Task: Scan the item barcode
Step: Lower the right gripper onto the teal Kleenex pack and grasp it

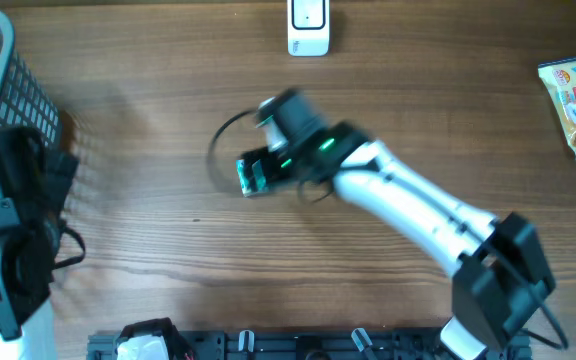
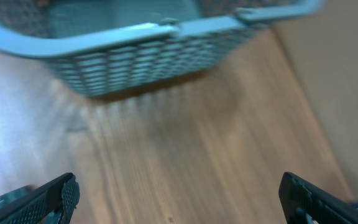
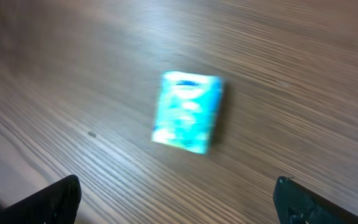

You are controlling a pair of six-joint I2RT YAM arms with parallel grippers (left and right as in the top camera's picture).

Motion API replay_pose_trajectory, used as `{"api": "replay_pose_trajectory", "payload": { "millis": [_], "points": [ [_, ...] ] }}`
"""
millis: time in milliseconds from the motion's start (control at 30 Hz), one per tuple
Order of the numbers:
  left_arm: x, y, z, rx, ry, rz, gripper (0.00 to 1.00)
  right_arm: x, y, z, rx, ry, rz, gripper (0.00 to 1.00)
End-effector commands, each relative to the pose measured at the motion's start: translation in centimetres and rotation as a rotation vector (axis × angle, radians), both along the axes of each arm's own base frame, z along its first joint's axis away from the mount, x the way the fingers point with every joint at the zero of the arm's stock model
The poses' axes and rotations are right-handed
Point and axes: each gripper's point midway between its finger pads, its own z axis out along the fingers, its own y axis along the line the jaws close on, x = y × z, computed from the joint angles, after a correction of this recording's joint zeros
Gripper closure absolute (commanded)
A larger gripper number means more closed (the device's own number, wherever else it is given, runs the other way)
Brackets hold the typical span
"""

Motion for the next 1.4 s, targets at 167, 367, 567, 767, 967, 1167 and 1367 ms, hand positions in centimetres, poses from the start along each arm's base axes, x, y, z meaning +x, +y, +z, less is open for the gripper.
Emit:
{"api": "replay_pose_trajectory", "payload": {
  "millis": [167,367,567,767,967,1167,1367],
  "points": [
    [-2.4,2.6,-0.9,-0.023,0.067,0.141,0.00,0.0,4.2,0.3,-0.071,-0.212,-0.048,0.00],
    [-2.5,2.5,-1.0,-0.024,0.073,0.142,0.00,0.0,6.0,0.0,0.043,-0.143,-0.133,0.00],
    [-2.5,2.5,-1.0,-0.024,0.073,0.142,0.00,-0.3,7.9,-2.5,-0.019,-0.250,0.168,0.18],
    [-2.5,2.5,-1.0,-0.024,0.073,0.142,0.00,0.1,6.5,-5.9,-0.173,-0.273,0.211,0.26],
    [-2.5,2.5,-1.0,-0.024,0.073,0.142,0.00,0.2,5.9,-8.1,-0.226,-0.253,0.212,0.33],
    [-2.5,2.5,-1.0,-0.024,0.073,0.142,0.00,0.0,5.9,-10.3,-0.255,-0.229,0.229,0.52],
    [-2.5,2.5,-1.0,-0.024,0.073,0.142,0.00,0.4,5.5,-11.3,-0.288,-0.241,0.221,0.58]
  ]
}}
